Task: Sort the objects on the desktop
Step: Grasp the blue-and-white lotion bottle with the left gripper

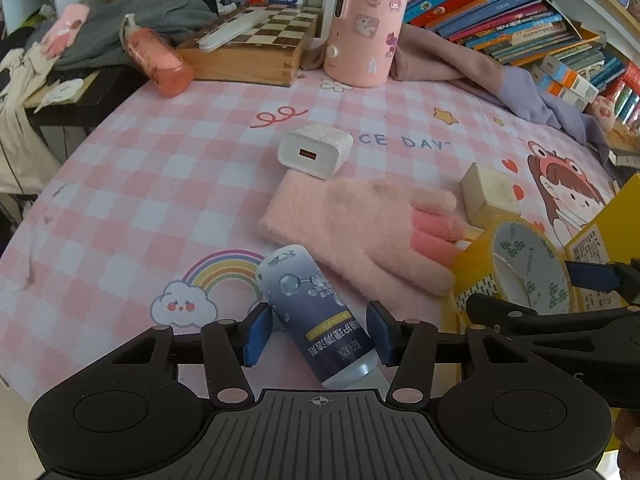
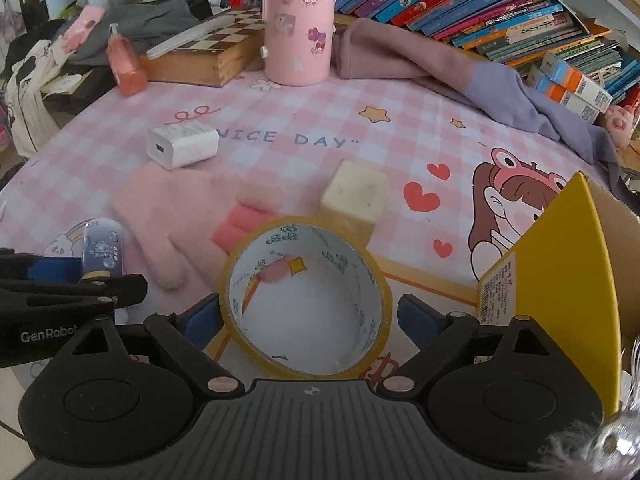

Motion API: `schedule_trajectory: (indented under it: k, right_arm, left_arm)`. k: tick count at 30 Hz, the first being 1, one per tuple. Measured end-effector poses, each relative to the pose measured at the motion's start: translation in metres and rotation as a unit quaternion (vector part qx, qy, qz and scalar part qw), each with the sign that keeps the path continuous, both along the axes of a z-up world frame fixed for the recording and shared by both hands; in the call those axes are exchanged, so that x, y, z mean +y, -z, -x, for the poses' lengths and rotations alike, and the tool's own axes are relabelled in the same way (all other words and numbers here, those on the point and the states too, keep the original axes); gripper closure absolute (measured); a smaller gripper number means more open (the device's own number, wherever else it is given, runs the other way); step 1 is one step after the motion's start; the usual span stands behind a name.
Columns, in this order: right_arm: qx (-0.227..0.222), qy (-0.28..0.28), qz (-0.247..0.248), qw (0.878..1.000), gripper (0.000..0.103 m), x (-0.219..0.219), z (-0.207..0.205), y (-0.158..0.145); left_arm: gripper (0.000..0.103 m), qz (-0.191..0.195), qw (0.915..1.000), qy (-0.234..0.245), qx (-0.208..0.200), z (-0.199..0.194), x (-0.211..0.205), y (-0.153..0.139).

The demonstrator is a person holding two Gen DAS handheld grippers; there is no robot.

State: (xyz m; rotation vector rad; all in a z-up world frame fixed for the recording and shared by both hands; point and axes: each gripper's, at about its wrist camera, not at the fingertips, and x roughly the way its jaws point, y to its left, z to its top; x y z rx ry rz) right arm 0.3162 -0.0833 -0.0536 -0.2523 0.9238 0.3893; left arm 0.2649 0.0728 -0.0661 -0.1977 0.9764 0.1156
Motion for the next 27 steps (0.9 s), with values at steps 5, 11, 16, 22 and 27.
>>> schedule_trajectory:
  k: [5, 11, 16, 22, 27]
  right_arm:
    - [0.009, -0.004, 0.006, 1.0, 0.016, 0.005, -0.003, 0.005]
    - [-0.007, -0.008, -0.003, 1.0, 0.019, 0.004, -0.001, 0.002]
    - [-0.038, 0.005, -0.029, 0.999, 0.019, -0.001, 0.005, -0.02]
    - [-0.069, 0.027, -0.072, 0.995, 0.019, -0.013, 0.019, -0.052]
    - [-0.083, 0.035, -0.1, 0.991, 0.019, -0.021, 0.043, -0.075]
  left_arm:
    - [0.061, 0.001, 1.0, 0.005, -0.001, -0.001, 0.003, 0.0]
    - [0.071, 0.019, 0.9997, 0.005, -0.013, 0.008, 0.013, -0.005]
    - [0.071, 0.034, 0.9982, 0.005, -0.049, 0.019, 0.022, -0.029]
    - [0.071, 0.058, 0.993, 0.011, -0.102, 0.038, 0.031, -0.065]
    - [0.071, 0.069, 0.9871, 0.033, -0.141, 0.06, 0.033, -0.088]
